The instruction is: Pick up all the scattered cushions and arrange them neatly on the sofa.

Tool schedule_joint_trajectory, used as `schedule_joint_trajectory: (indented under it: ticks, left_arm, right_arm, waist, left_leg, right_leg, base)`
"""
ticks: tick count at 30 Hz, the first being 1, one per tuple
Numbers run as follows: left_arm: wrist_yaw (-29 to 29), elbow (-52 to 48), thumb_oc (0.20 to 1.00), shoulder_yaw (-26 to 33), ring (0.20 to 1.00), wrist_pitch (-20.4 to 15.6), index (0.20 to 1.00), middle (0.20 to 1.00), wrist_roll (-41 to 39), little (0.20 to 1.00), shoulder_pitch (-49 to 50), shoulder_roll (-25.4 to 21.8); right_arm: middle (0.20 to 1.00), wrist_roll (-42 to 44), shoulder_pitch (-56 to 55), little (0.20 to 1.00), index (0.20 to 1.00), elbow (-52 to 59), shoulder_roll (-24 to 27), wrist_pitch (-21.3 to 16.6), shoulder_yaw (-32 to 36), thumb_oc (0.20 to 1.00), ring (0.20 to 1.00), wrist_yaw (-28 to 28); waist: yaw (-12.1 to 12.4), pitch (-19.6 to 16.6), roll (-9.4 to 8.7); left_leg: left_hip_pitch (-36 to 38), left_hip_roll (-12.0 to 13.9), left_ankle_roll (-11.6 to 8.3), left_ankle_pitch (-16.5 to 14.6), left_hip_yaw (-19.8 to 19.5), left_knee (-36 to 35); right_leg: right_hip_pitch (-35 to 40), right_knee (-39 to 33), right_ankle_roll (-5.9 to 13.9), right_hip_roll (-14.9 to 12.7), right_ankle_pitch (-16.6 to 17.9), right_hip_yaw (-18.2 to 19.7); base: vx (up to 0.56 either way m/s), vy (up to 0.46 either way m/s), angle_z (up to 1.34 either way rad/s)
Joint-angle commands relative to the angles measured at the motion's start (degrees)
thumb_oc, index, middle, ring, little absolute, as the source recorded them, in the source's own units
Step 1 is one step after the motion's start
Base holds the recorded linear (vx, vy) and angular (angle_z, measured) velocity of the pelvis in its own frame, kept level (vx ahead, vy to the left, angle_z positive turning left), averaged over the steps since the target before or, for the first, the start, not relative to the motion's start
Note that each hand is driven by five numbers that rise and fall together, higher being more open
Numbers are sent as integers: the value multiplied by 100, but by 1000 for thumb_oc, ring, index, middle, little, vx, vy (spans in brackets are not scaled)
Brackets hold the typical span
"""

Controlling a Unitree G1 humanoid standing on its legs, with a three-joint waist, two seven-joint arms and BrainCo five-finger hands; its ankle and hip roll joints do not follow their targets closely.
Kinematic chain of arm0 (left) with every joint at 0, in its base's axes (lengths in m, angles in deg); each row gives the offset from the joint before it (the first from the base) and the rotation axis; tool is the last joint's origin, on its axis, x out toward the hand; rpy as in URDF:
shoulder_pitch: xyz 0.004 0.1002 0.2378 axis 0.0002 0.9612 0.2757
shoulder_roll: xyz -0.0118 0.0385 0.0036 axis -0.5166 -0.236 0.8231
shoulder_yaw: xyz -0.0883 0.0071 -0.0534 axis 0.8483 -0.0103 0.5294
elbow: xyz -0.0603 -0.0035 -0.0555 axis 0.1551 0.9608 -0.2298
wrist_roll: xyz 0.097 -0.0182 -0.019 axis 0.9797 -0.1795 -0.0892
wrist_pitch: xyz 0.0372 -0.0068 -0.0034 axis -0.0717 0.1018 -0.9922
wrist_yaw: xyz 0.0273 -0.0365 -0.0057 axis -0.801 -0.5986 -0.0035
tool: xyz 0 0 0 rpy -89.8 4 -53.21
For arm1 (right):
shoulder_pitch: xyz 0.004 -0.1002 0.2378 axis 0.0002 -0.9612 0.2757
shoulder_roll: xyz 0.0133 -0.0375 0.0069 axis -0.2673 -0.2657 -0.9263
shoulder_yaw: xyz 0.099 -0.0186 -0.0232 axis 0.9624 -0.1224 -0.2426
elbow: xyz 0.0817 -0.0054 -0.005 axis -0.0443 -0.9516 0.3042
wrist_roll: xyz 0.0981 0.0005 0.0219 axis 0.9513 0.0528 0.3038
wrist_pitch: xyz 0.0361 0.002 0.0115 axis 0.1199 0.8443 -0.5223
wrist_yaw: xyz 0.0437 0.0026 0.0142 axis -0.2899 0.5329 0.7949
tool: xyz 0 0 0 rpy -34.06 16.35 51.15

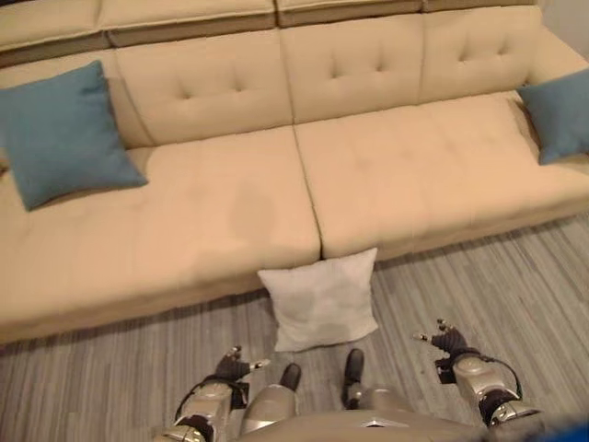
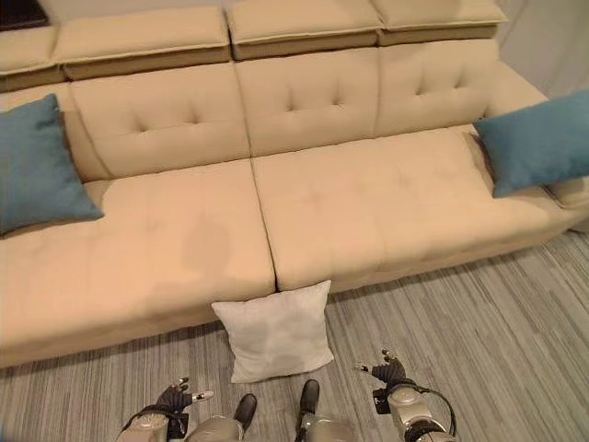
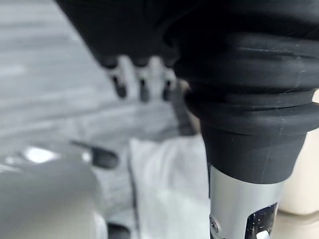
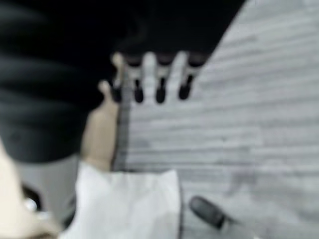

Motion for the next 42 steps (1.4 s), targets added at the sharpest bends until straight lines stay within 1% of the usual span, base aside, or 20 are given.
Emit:
schedule_joint_trajectory:
  ticks: [1, 3, 5, 7, 8, 11, 16, 17, 18, 19, 22, 25, 26, 27, 28, 31, 32, 33, 40, 42]
  left_arm:
    - [-36, -135, 1000, 7, 1000, -110, 1000, 1000, -6, 1000, -115, -119]
    - [-30, -165, 1000, -2, 1000, -109, 1000, 1000, -11, 1000, -94, -135]
    - [-107, -307, 1000, 43, 1000, -142, 1000, 1000, -120, 1000, -40, -203]
    - [-211, -514, 1000, 78, 1000, -199, 1000, 1000, -241, 1000, -80, -256]
    - [-286, -616, 1000, 84, 1000, -241, 1000, 1000, -336, 1000, -174, -287]
    - [-597, -1094, 1000, 43, 1000, -433, 1000, 1000, -637, 1000, -535, -404]
    - [-1103, -1460, 1000, -35, 1000, -701, 1000, 1000, -996, 1000, -1303, -571]
    - [-1151, -1445, 1000, -42, 1000, -728, 1000, 1000, -1038, 1000, -1433, -584]
    - [-1151, -1441, 1000, -39, 1000, -727, 1000, 1000, -1039, 1000, -1424, -582]
    - [-1308, -1539, 1000, -32, 1000, -830, 1000, 1000, -1246, 1000, -1784, -665]
    - [-1459, -1604, 1000, -78, 1000, -954, 1000, 1000, -1447, 1000, -2303, -821]
    - [-1578, -1647, 1000, -134, 1000, -1008, 1000, 1000, -1492, 1000, -2729, -897]
    - [-1654, -1661, 1000, -154, 1000, -1028, 1000, 1000, -1458, 1000, -2842, -918]
    - [-1761, -1629, 1000, -238, 1000, -1016, 1000, 1000, -1401, 1000, -3165, -973]
    - [-1834, -1637, 1000, -262, 1000, -1010, 1000, 1000, -1399, 1000, -3394, -1023]
    - [-1876, -1638, 1000, -290, 1000, -1007, 1000, 1000, -1383, 1000, -3510, -1035]
    - [-1937, -1659, 1000, -367, 1000, -981, 1000, 1000, -1376, 1000, -3828, -1125]
    - [-1937, -1659, 1000, -365, 1000, -980, 1000, 1000, -1376, 1000, -3830, -1126]
    - [-2025, -2028, 1000, -524, 1000, -964, 1000, 1000, -1384, 1000, -4354, -1261]
    - [-2047, -2055, 1000, -553, 1000, -953, 1000, 1000, -1363, 1000, -4443, -1282]
  right_arm:
    - [1000, 125, -88, 1000, 1000, 44, 9, -62, 47, 1000, 1000, -81]
    - [1000, 133, -95, 1000, 1000, 75, -11, -62, 39, 1000, 1000, -73]
    - [1000, 94, -46, 1000, 1000, 134, -34, -89, -36, 1000, 1000, -96]
    - [1000, 115, 42, 1000, 1000, 205, -38, -116, -50, 1000, 1000, -139]
    - [1000, 154, 141, 1000, 1000, 255, -36, -153, -51, 1000, 1000, -191]
    - [1000, 289, 470, 1000, 1000, 440, 14, -209, -60, 1000, 1000, -393]
    - [1000, 427, 1112, 1000, 1000, 841, 223, -258, -92, 1000, 1000, -776]
    - [1000, 440, 1229, 1000, 1000, 881, 264, -269, -126, 1000, 1000, -827]
    - [1000, 439, 1222, 1000, 1000, 878, 263, -268, -134, 1000, 1000, -826]
    - [1000, 508, 1564, 1000, 1000, 998, 427, -267, -124, 1000, 1000, -983]
    - [1000, 540, 2157, 1000, 1000, 1149, 753, -309, -163, 1000, 1000, -1167]
    - [1000, 502, 2629, 1000, 1000, 1195, 1031, -344, -204, 1000, 1000, -1322]
    - [1000, 494, 2779, 1000, 1000, 1184, 1124, -359, -201, 1000, 1000, -1359]
    - [1000, 486, 3201, 1000, 1000, 1167, 1331, -393, -308, 1000, 1000, -1429]
    - [1000, 526, 3471, 1000, 1000, 1127, 1483, -402, -380, 1000, 1000, -1440]
    - [1000, 528, 3563, 1000, 1000, 1090, 1511, -406, -421, 1000, 1000, -1449]
    - [1000, 632, 3882, 1000, 1000, 1027, 1656, -419, -533, 1000, 1000, -1427]
    - [1000, 633, 3886, 1000, 1000, 1025, 1656, -419, -535, 1000, 1000, -1426]
    - [1000, 928, 4486, 1000, 1000, 1074, 1857, -494, -795, 1000, 1000, -1250]
    - [1000, 962, 4597, 1000, 1000, 1056, 1876, -507, -848, 1000, 1000, -1238]
  waist:
    - [-122, -131, -46]
    - [-117, -139, -58]
    - [-53, -95, -111]
    - [-6, 27, -141]
    - [16, 151, -154]
    - [32, 567, -133]
    - [7, 965, -97]
    - [-3, 972, -86]
    - [8, 954, -76]
    - [-37, 1046, -33]
    - [-109, 1141, 35]
    - [-179, 1161, 100]
    - [-202, 1116, 114]
    - [-244, 1146, 122]
    - [-262, 1149, 120]
    - [-274, 1130, 113]
    - [-278, 1122, 123]
    - [-281, 1106, 121]
    - [-308, 1031, 109]
    - [-300, 1034, 122]
  left_leg:
    - [24, 313, -3, 10, 914, -240]
    - [22, 329, -21, 44, 900, -257]
    - [27, 294, 5, 7, 835, -254]
    - [-63, 253, 36, -37, 822, -169]
    - [-226, 234, 41, -46, 839, -53]
    - [-853, 179, 58, -63, 812, 334]
    - [-2044, 108, 69, -102, 828, 1007]
    - [-2270, 126, 57, -107, 835, 1131]
    - [-2196, 155, 24, -271, 813, 1149]
    - [-2763, 154, 14, -307, 822, 1485]
    - [-3607, 200, 21, -394, 811, 1992]
    - [-4403, 241, 17, -482, 798, 2504]
    - [-4654, 256, 29, -537, 786, 2647]
    - [-5204, 282, 48, -607, 766, 3000]
    - [-5568, 302, 66, -660, 756, 3231]
    - [-5760, 306, 76, -690, 758, 3317]
    - [-6201, 269, 110, -711, 745, 3504]
    - [-6227, 267, 110, -713, 747, 3514]
    - [-7041, 222, 184, -753, 759, 3780]
    - [-7144, 210, 191, -755, 764, 3824]
  right_leg:
    - [281, 105, 906, -266, -245, 307]
    - [294, 111, 906, -264, -250, 264]
    - [274, 196, 906, -277, -280, 269]
    - [155, 352, 896, -324, -325, 304]
    - [-12, 506, 887, -373, -346, 318]
    - [-732, 1077, 835, -533, -377, 328]
    - [-1975, 1814, 763, -746, -393, 356]
    - [-2193, 1888, 761, -770, -392, 389]
    - [-2141, 1935, 801, -738, -538, 422]
    - [-2709, 2258, 797, -799, -582, 473]
    - [-3579, 2765, 800, -864, -667, 599]
    - [-4390, 3330, 802, -961, -789, 718]
    - [-4667, 3520, 801, -994, -855, 767]
    - [-5272, 3982, 788, -1029, -968, 880]
    - [-5657, 4208, 784, -1036, -1004, 950]
    - [-5853, 4281, 786, -1044, -1021, 979]
    - [-6371, 4494, 807, -1053, -1034, 1040]
    - [-6398, 4506, 808, -1055, -1037, 1044]
    - [-7341, 4792, 849, -1052, -1058, 1201]
    - [-7459, 4867, 845, -1060, -1075, 1214]
  base:
    - [26, -30, 83]
    - [45, 3, 52]
    - [40, 42, 1]
    - [-73, 52, -9]
    - [-196, 52, -10]
    - [-244, 55, 3]
    - [-158, 43, 15]
    - [0, 0, 0]
    - [0, 0, 0]
    - [-32, 31, -5]
    - [-91, 39, -12]
    - [-10, 36, 1]
    - [88, 64, 5]
    - [124, 47, -3]
    - [103, 34, -5]
    - [70, -7, -9]
    - [84, -7, -7]
    - [85, -14, -3]
    - [41, 2, -1]
    - [23, -4, 0]
